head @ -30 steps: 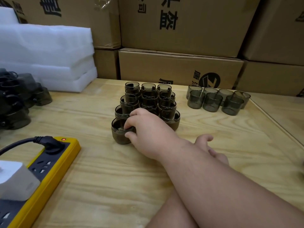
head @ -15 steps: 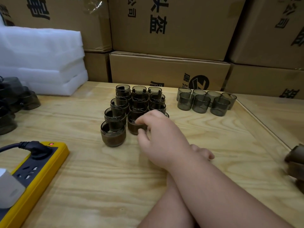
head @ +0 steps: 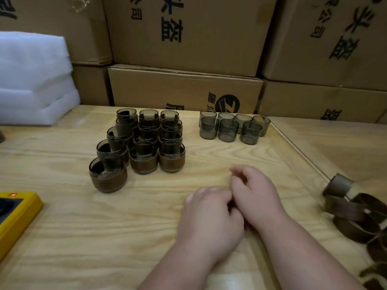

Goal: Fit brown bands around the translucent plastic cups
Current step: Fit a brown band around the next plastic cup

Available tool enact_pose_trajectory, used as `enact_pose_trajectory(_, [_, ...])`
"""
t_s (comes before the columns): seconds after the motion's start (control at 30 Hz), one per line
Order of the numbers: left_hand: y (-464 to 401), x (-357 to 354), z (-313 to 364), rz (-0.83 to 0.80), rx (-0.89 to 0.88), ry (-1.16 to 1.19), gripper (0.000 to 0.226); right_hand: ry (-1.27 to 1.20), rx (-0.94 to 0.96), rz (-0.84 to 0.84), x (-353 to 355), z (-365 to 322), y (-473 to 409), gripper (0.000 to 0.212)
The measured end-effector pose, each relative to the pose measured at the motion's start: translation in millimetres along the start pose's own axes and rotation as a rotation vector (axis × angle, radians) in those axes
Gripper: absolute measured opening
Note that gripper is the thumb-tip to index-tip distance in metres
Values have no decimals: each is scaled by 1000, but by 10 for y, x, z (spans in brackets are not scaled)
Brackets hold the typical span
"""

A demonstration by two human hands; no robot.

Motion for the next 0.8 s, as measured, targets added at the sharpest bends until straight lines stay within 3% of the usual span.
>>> enact_pose_trajectory(0.13, [-21,4,21,75,24,126,38,76,-95,65,-5,128,-352,35])
enact_pose_trajectory(0.37, [-23,-24,15,127,34,198,33,156,-188,224,55,209,-875,53])
enact_pose_trajectory(0.57, [-24,-32,14,139,56,225,30,268,-156,280,23,210,-1217,69])
enact_pose_trajectory(0.8, [-21,-7,6,130,64,250,30,365,-180,243,-7,191,-1396,58])
Point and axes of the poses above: each hand's wrist, its own y-axis away from the middle knuckle, its own x-axis out of the back of the hand, z = x × y, the point moved 2 cm from there along -y, towards the middle knuckle, and after that the axes turned 14 degrees about -x, right-handed, at the moved point
